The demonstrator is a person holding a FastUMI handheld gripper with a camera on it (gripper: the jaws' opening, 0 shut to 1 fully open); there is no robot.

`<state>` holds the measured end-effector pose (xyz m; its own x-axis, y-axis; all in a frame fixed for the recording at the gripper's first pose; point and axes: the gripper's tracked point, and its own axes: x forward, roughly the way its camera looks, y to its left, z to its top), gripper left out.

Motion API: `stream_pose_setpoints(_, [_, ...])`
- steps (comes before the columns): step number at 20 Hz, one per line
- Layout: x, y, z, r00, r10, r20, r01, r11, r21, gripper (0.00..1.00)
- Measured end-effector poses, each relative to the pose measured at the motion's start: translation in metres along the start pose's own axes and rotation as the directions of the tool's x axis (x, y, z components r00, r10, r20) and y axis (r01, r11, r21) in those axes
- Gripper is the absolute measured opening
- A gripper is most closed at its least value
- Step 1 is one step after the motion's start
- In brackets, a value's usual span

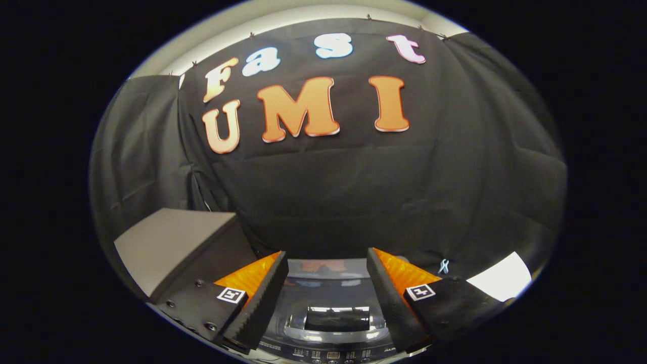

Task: Put the clothes into the washing machine and then close the washing machine lid.

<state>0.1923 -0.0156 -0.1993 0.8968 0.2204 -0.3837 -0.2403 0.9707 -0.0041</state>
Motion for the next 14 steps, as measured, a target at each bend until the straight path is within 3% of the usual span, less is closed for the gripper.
stream_pose_setpoints(7, [-0.056, -0.015, 0.097, 0.988, 0.028, 0.152, -0.022, 0.999, -0.039, 0.99])
stream_pose_setpoints(14, [-0.102, -0.039, 0.143, 0.974, 0.019, 0.224, -0.012, 0.999, -0.033, 0.99])
